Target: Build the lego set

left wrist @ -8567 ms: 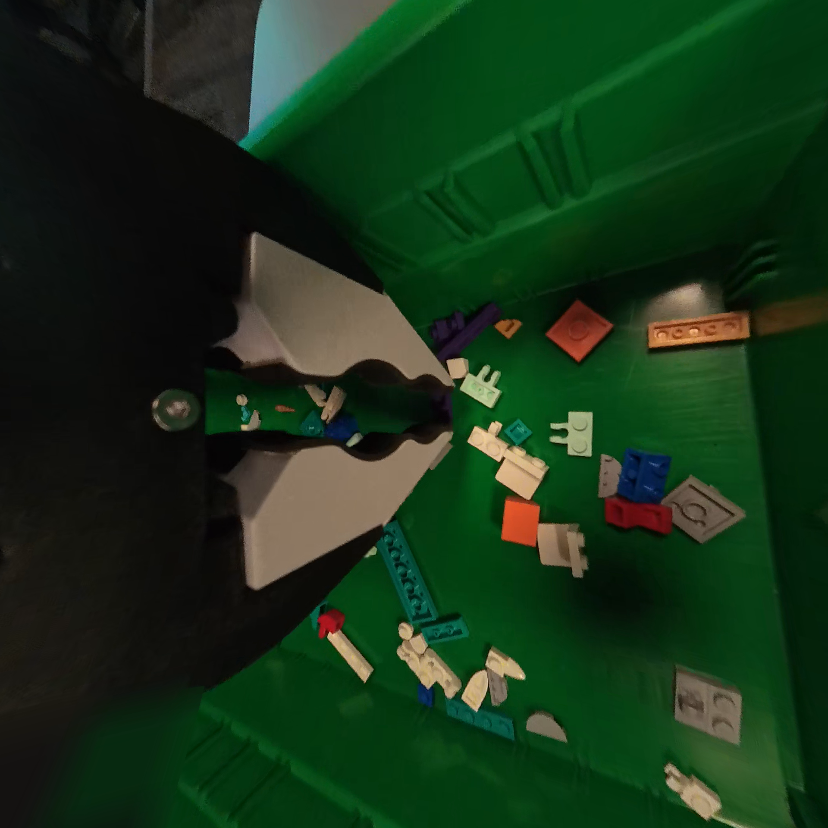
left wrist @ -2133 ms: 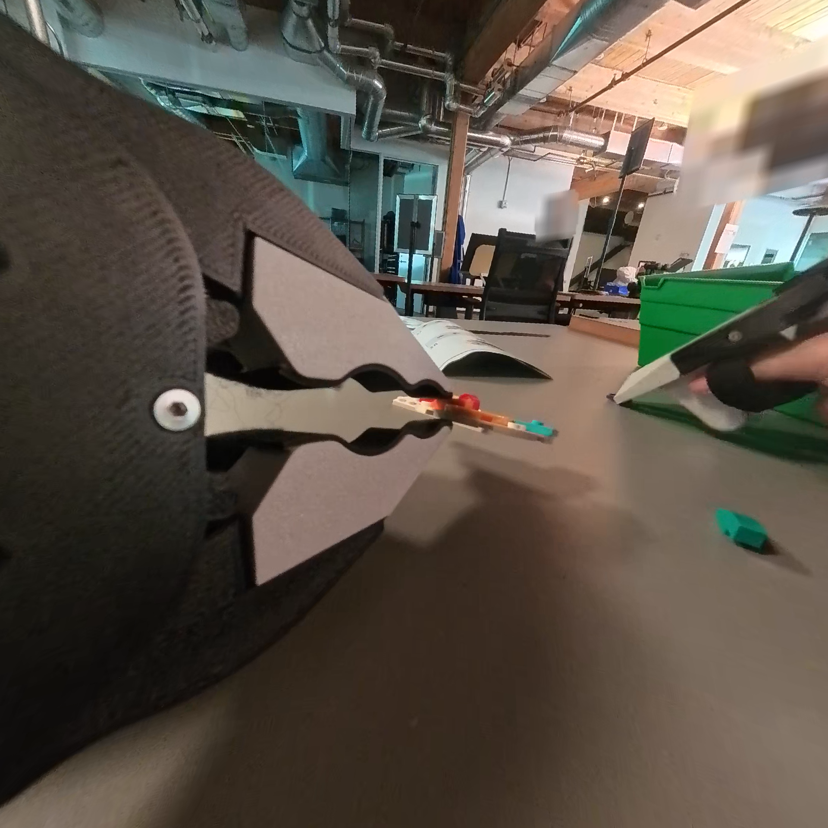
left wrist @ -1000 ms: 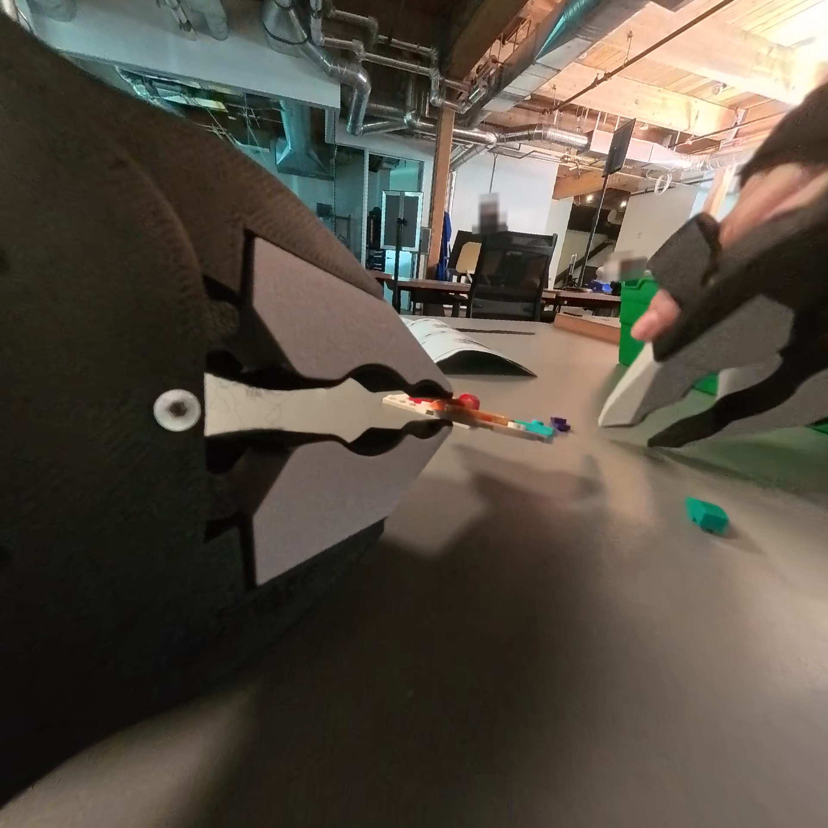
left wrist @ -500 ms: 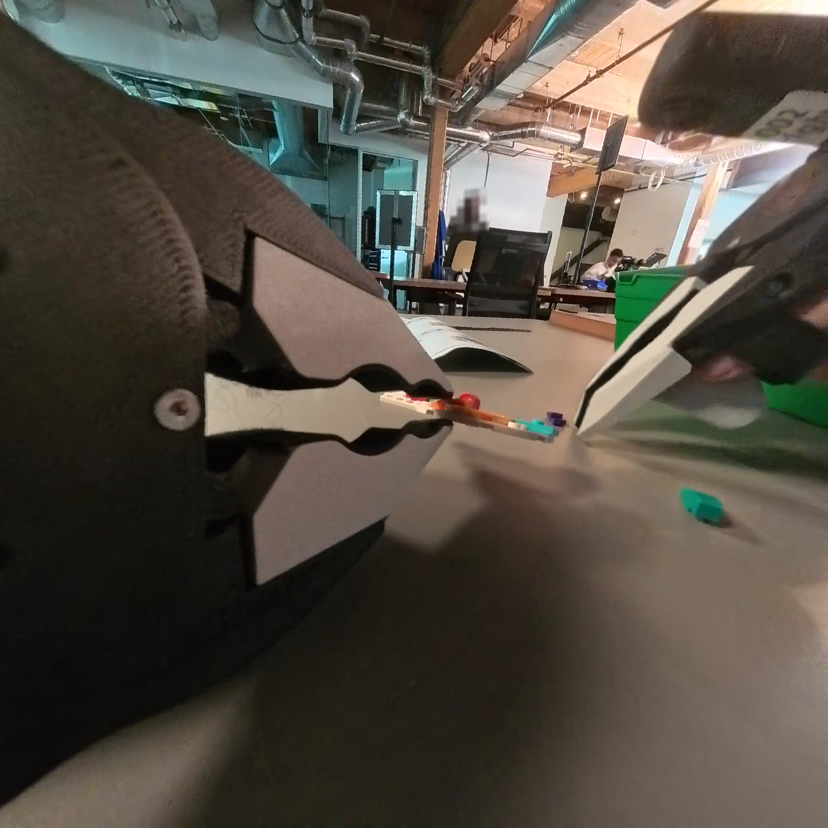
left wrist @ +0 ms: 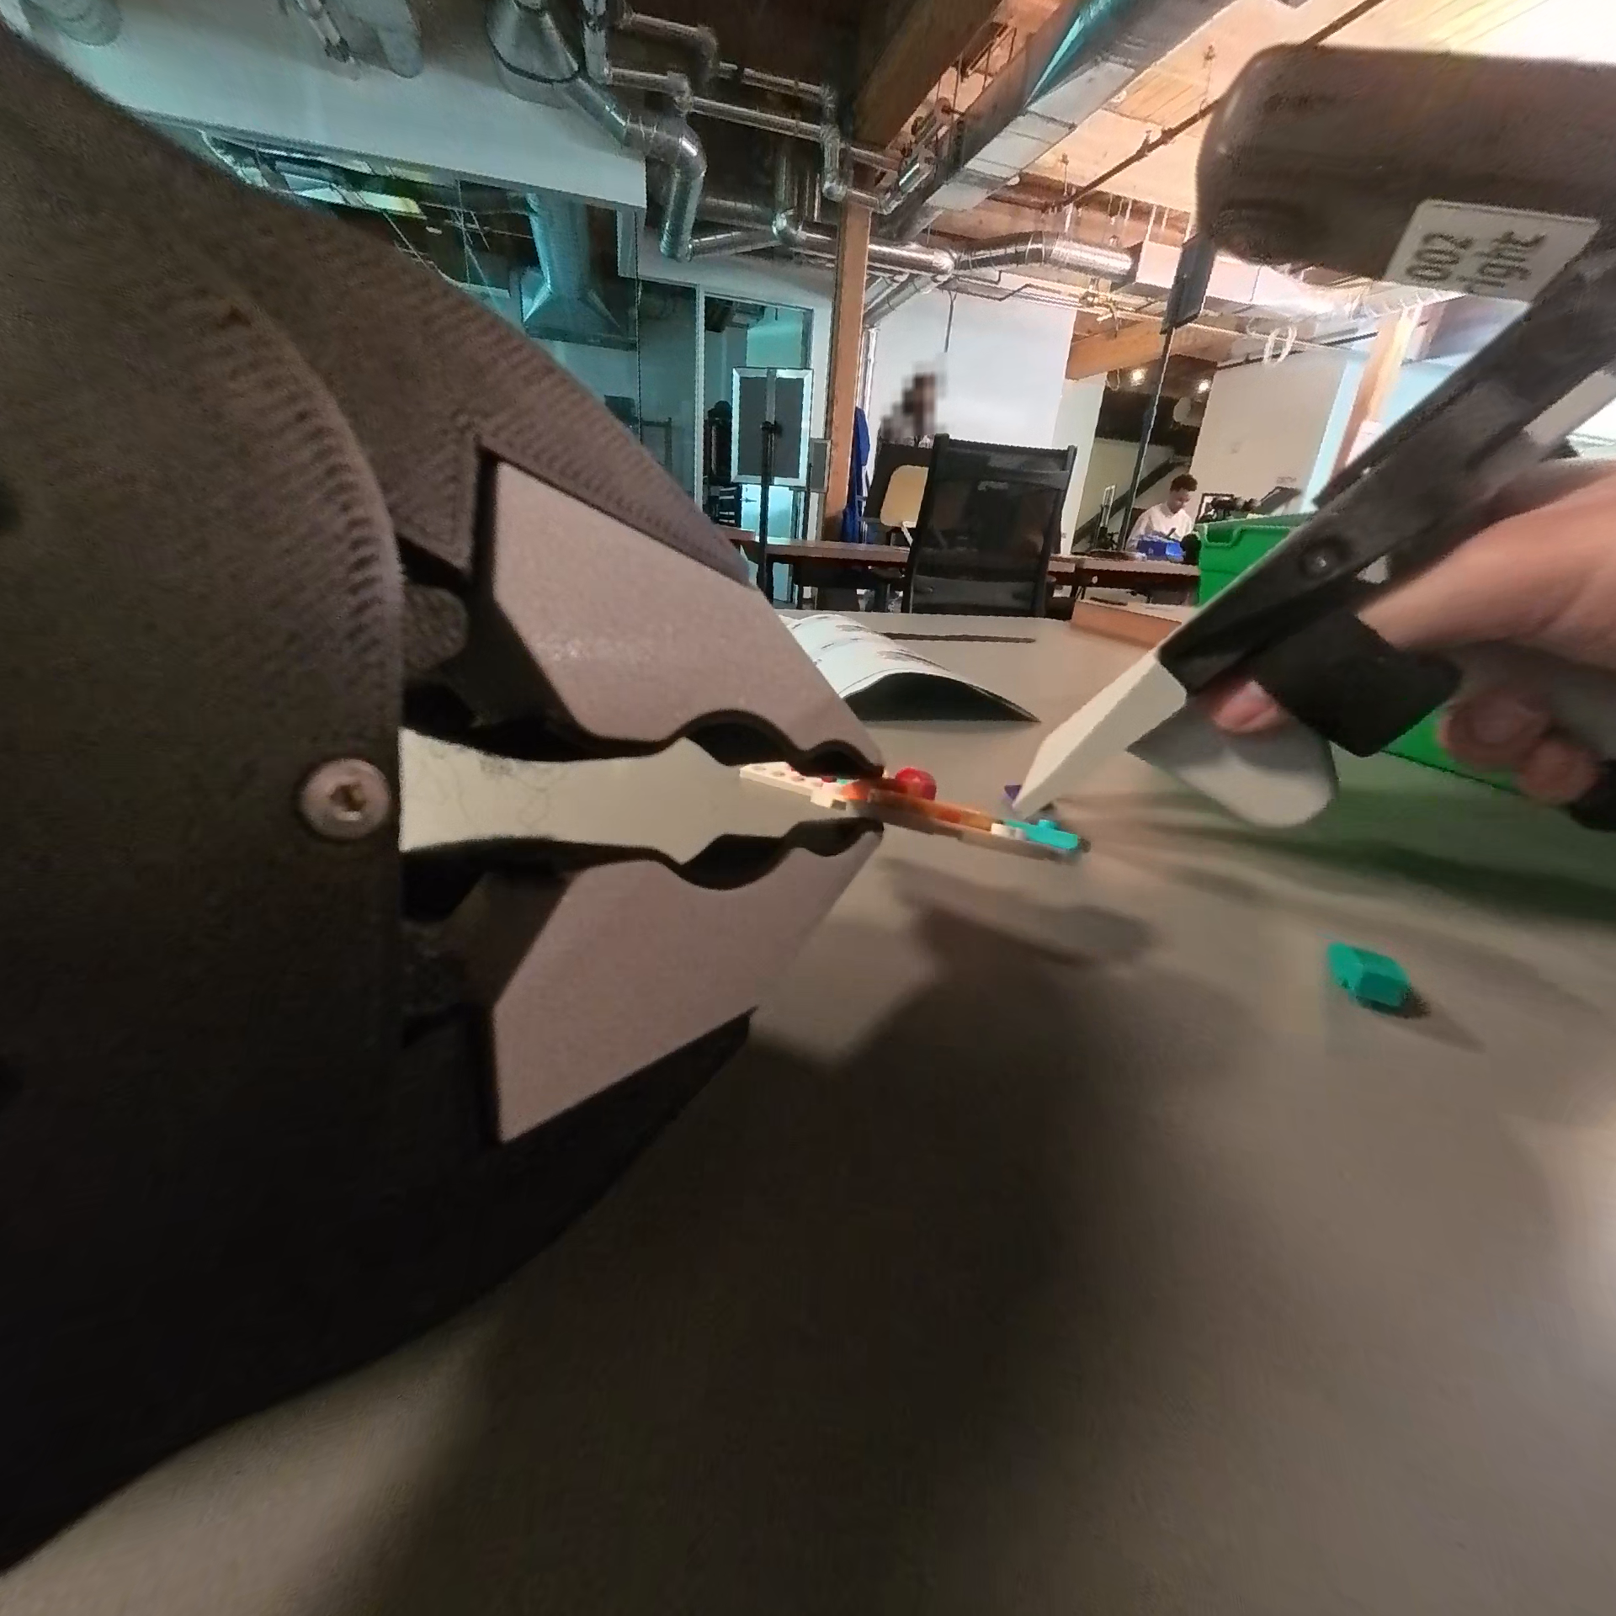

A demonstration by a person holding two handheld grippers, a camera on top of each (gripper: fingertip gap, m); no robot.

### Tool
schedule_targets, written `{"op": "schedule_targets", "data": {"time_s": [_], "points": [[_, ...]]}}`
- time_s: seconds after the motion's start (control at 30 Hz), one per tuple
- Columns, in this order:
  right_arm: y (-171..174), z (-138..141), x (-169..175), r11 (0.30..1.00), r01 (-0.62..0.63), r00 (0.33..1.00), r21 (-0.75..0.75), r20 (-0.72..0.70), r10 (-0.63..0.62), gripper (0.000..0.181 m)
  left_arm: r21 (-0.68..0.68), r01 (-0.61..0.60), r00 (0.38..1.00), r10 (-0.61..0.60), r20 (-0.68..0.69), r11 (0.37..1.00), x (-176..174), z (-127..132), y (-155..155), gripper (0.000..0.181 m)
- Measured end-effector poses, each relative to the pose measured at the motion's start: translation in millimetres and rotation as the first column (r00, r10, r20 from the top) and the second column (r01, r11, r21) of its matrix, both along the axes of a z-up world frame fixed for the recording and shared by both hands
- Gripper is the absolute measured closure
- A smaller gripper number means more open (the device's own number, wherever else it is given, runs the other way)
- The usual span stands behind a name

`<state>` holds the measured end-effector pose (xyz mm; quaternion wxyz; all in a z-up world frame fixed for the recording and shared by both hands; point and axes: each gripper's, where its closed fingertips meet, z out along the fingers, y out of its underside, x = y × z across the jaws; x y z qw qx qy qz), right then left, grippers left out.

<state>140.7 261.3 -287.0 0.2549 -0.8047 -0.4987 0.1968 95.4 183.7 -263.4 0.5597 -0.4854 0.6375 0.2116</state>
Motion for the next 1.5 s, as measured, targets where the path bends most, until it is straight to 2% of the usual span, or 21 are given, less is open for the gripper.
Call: {"op": "schedule_targets", "data": {"time_s": [0.2, 0.3, 0.53, 0.67, 0.77, 0.83, 0.87, 0.93, 1.0, 1.03, 1.1, 1.2, 1.27, 1.33, 1.5], "points": [[7, 0, 0, 1.0, 0.026, 1.0, 0.008, -0.007, -0.026, 0.162, -0.003, -0.002, 1.0, 0.002, 0.001, 1.0, -1, 0, 0, 0.173], [5, 0, 3, 0.999, 0.031, 0.999, 0.012, 0.009, -0.031, 0.157, -0.003, -0.002, 1.0, 0.002, -0.001, 1.0, -1, 0, 0, 0.173], [9, -1, 6, 0.997, 0.06, 0.998, 0.051, 0.001, -0.06, 0.171, -0.008, 0.001, 1.0, -0.001, -0.005, 1.0, 0, -1, 0, 0.173], [14, 1, 9, 0.979, -0.071, 0.991, 0.192, 0.124, 0.048, 0.176, -0.007, 0.001, 1.0, -0.001, -0.005, 1.0, 0, -1, 0, 0.173], [19, 5, 11, 0.911, -0.246, 0.948, 0.332, 0.278, 0.155, 0.176, -0.006, 0.002, 1.0, -0.002, -0.006, 1.0, 0, 0, -1, 0.173], [23, 8, 14, 0.801, -0.423, 0.867, 0.424, 0.448, 0.221, 0.176, -0.004, 0.004, 1.0, -0.004, -0.008, 1.0, 1, 0, -1, 0.173], [25, 10, 16, 0.712, -0.536, 0.796, 0.454, 0.554, 0.246, 0.176, -0.003, 0.003, 1.0, -0.003, -0.009, 1.0, 0, 0, -1, 0.173], [33, 19, 20, 0.462, -0.754, 0.602, 0.466, 0.773, 0.202, 0.176, -0.002, 0.004, 1.0, -0.004, -0.009, 1.0, 0, 0, -1, 0.173], [36, 24, 21, 0.191, -0.922, 0.358, 0.336, 0.928, 0.098, 0.176, -0.003, 0.004, 1.0, -0.004, -0.008, 1.0, 1, 0, -1, 0.173], [36, 23, 22, 0.083, -0.968, 0.242, 0.238, 0.969, 0.045, 0.176, -0.002, 0.005, 1.0, -0.005, -0.008, 1.0, 1, 1, -1, 0.173], [31, 16, 24, -0.069, -0.996, 0.067, 0.065, 0.998, -0.02, 0.176, -0.002, 0.007, 1.0, -0.007, -0.009, 1.0, 1, 1, -2, 0.173], [26, 11, 28, -0.187, -0.977, -0.085, -0.1, 0.993, -0.084, 0.176, 0.0, 0.009, 1.0, -0.009, -0.011, 1.0, 2, 1, -2, 0.173], [20, 10, 31, -0.221, -0.962, -0.149, -0.161, 0.986, -0.071, 0.176, 0.001, 0.01, 1.0, -0.01, -0.009, 1.0, 2, 2, -2, 0.173], [10, 8, 32, -0.231, -0.957, -0.178, -0.175, 0.984, -0.006, 0.176, -0.001, 0.01, 1.0, -0.01, -0.008, 1.0, 2, 2, -2, 0.173], [-1, 8, 29, -0.285, -0.928, -0.241, -0.238, 0.97, -0.026, 0.176, -0.001, 0.013, 1.0, -0.013, -0.015, 1.0, 3, 1, -3, 0.173]]}}
